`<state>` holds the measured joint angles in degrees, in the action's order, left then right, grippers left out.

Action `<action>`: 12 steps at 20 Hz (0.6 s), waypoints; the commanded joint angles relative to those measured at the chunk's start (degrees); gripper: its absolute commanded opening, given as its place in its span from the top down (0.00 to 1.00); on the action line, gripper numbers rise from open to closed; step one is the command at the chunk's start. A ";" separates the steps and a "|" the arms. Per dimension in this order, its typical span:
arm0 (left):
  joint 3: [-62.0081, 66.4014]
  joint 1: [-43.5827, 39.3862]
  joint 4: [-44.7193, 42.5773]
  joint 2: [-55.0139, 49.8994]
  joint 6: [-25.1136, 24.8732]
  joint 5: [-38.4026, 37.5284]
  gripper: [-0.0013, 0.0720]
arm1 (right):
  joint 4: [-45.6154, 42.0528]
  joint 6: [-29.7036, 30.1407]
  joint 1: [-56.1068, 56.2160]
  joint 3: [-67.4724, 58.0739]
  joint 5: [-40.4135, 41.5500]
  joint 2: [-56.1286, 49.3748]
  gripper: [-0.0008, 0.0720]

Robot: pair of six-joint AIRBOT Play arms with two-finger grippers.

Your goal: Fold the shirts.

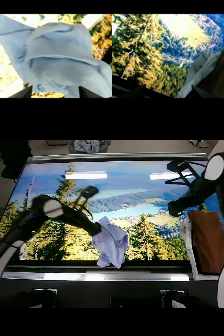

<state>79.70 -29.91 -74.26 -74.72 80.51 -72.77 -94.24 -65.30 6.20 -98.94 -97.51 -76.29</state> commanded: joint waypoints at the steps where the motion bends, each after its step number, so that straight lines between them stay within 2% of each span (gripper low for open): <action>1: 2.16 10.29 -2.80 2.38 -1.46 -3.78 0.02 | 7.23 1.07 0.02 2.25 -0.83 -1.25 0.07; 3: -3.19 15.21 0.98 2.32 -1.53 -3.91 0.02 | 12.90 2.84 0.07 6.93 -0.94 -0.50 0.07; 6: -17.25 17.49 8.96 2.32 -3.21 -1.20 0.03 | 14.58 3.41 0.07 17.27 0.79 2.08 0.07; 9: -30.69 15.80 21.33 2.32 -8.66 11.17 0.04 | 15.02 3.41 0.07 26.67 3.50 4.87 0.07; 12: -34.47 12.35 24.35 0.92 -10.71 19.87 0.04 | 15.23 3.41 0.07 31.19 3.30 6.43 0.07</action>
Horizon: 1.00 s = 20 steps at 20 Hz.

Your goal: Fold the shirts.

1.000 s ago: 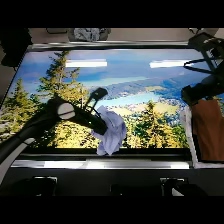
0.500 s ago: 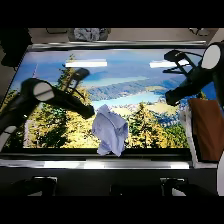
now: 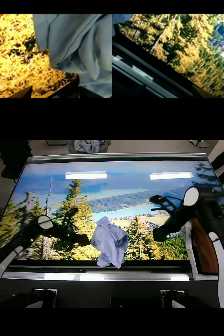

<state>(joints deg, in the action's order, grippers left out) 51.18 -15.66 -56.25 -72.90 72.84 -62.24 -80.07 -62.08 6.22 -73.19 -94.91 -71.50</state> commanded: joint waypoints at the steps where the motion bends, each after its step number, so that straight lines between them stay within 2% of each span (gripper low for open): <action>1: -5.88 -3.17 6.36 -2.10 -3.02 10.95 0.07 | 1.16 0.17 0.04 5.60 0.37 1.68 0.07; 2: -5.88 -4.20 6.34 -3.17 -3.02 12.94 0.13 | 1.60 0.17 0.04 5.60 0.26 1.70 0.07; 3: -5.88 -5.03 6.38 -4.26 -2.91 15.30 0.13 | 2.12 0.17 0.04 5.60 0.24 1.75 0.07; 5: -5.86 -5.88 6.93 -5.84 -2.80 18.05 0.20 | 3.82 0.28 0.04 5.60 -0.15 1.75 0.07; 6: -5.84 -5.92 7.04 -6.34 -2.78 18.71 0.28 | 4.72 0.94 0.04 5.60 -0.13 1.75 0.07; 7: -5.84 -5.90 7.02 -6.60 -2.80 19.04 0.44 | 5.66 1.75 0.04 5.60 -0.07 1.75 0.07; 9: -5.77 -5.86 7.04 -6.60 -2.80 20.20 0.49 | 8.70 4.57 0.04 5.62 -0.11 1.75 0.07; 11: -5.75 -5.84 7.02 -6.58 -3.06 20.55 0.93 | 13.73 7.37 0.04 5.88 0.26 1.73 0.07; 15: -5.77 -5.84 6.99 -6.14 -3.02 19.37 0.94 | 22.18 9.84 0.17 13.49 6.21 1.75 0.02; 20: -5.77 -5.84 6.93 -4.46 -2.99 14.69 0.94 | 31.19 9.22 0.15 26.71 30.91 -0.63 0.02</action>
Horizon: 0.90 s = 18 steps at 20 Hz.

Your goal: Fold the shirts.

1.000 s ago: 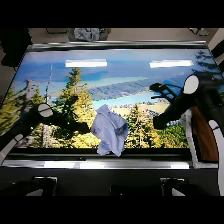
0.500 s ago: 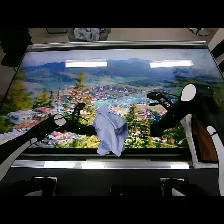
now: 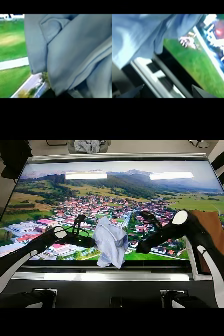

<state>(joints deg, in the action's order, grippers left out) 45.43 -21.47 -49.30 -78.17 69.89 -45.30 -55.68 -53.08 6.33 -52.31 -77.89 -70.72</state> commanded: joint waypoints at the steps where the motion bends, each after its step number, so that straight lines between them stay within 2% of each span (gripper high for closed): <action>1: -0.02 -0.02 -0.02 1.22 0.13 -2.43 0.94 | 8.09 0.15 0.04 6.29 16.31 -3.04 0.05; 5: -0.02 -0.02 -0.07 2.45 0.70 -2.91 0.94 | 16.96 1.77 0.07 6.27 20.17 -9.79 0.08; 7: -0.02 -0.02 -0.17 2.60 1.22 -2.91 0.94 | 18.32 1.70 0.07 6.27 20.98 -12.20 0.08; 9: -0.02 -0.02 -0.17 2.69 1.22 -2.91 0.94 | 19.08 1.68 1.07 6.25 21.31 -13.66 0.15; 12: 0.00 -0.02 -0.17 3.21 1.22 -2.91 0.94 | 18.78 0.15 4.98 6.25 24.68 -13.99 0.17; 13: 0.02 -0.02 -0.20 3.56 1.22 -2.91 0.94 | 18.62 -0.79 6.08 6.25 25.79 -13.99 0.29; 15: 0.02 0.00 -0.26 4.31 1.16 -2.89 0.94 | 18.60 -0.96 6.60 6.19 26.40 -13.99 0.91; 18: 1.36 2.05 -2.12 5.97 1.01 -3.28 0.94 | 11.76 0.00 5.95 2.78 25.77 -13.09 0.92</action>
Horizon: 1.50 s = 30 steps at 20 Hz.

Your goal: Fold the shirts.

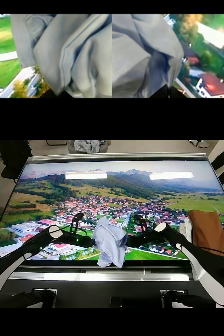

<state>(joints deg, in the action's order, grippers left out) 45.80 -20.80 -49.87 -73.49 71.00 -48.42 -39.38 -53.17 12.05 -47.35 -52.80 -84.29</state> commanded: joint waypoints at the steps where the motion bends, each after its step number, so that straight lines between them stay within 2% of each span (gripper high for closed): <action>1: 2.73 2.51 -3.43 2.05 -0.13 -0.79 0.94 | -9.33 0.07 -0.04 -4.57 0.33 1.77 0.92; 6: 23.87 6.95 -15.39 8.57 -1.64 -4.68 0.94 | -32.63 -0.07 -0.09 -25.31 0.74 13.00 0.92; 9: 42.36 7.45 -20.52 12.02 -1.62 -4.50 0.94 | -41.97 -0.61 -0.09 -40.87 1.66 18.56 0.92; 11: 53.81 7.61 -22.14 13.55 -1.60 -4.50 0.94 | -44.74 -0.61 -0.07 -49.48 1.86 21.70 0.92; 15: 69.33 7.52 -22.29 17.40 -1.60 -4.50 0.94 | -43.15 -0.59 -0.07 -61.11 1.86 27.71 0.92; 17: 71.08 7.52 -25.81 20.17 -1.29 -4.52 0.94 | -45.53 -0.66 -0.07 -62.64 1.81 31.43 0.92; 19: 70.60 7.54 -34.27 22.77 4.15 -6.16 0.94 | -50.77 -3.65 -0.07 -62.64 -0.98 34.38 0.92; 22: 70.58 7.54 -48.17 24.44 11.63 -13.88 0.94 | -59.49 -6.93 -0.07 -62.64 -9.68 37.18 0.92; 24: 70.55 7.54 -54.31 24.39 14.01 -20.90 0.94 | -65.00 -8.90 -0.07 -62.64 -16.09 37.90 0.91; 26: 69.11 7.54 -56.28 24.65 14.80 -25.29 0.94 | -66.99 -10.64 -0.07 -62.64 -21.88 38.25 0.91; 30: 66.99 7.54 -56.48 27.02 16.02 -26.82 0.94 | -70.95 -10.69 -0.07 -62.64 -33.59 40.22 0.91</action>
<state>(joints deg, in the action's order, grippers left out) 113.75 -13.30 -103.07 -47.90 84.84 -71.85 -105.16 -62.85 12.03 -109.91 -76.40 -45.50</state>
